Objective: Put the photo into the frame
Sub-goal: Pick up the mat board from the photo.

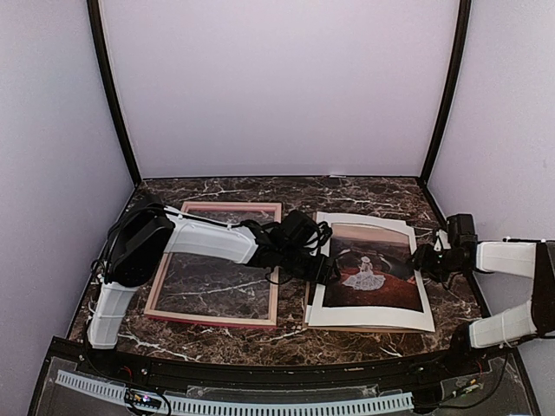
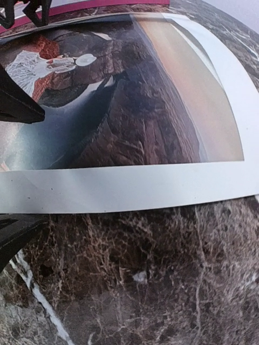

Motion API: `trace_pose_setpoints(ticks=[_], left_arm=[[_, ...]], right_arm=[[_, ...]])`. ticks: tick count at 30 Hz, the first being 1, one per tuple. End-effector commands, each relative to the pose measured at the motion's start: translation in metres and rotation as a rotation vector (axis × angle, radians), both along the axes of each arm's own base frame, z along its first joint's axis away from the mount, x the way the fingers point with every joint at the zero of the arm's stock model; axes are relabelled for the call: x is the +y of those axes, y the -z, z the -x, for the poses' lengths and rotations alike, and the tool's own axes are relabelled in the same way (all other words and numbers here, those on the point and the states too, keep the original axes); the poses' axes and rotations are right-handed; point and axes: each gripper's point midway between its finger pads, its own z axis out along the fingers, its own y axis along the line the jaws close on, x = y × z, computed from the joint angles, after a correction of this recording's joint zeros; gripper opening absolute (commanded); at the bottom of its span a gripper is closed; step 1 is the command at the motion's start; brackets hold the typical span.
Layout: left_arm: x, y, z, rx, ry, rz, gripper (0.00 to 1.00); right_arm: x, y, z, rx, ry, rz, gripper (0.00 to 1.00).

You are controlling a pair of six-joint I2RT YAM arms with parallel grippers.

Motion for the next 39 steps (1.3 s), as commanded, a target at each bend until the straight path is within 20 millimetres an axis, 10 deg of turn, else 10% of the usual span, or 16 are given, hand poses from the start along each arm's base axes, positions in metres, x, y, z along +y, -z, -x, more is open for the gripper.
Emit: trace_pose_setpoints(ticks=[1,15,39], left_arm=[[0.007,0.017,0.008,0.033,-0.007,-0.033,0.72],[0.01,0.019,0.008,0.032,-0.014,-0.045,0.72],[0.008,0.015,0.007,0.025,-0.007,-0.041,0.71]], right_arm=[[0.011,-0.015,-0.003,-0.051,-0.05,-0.05,0.56],[0.018,-0.035,-0.008,-0.104,-0.085,-0.081,0.51],[0.028,-0.008,-0.007,0.016,-0.136,0.108,0.31]])
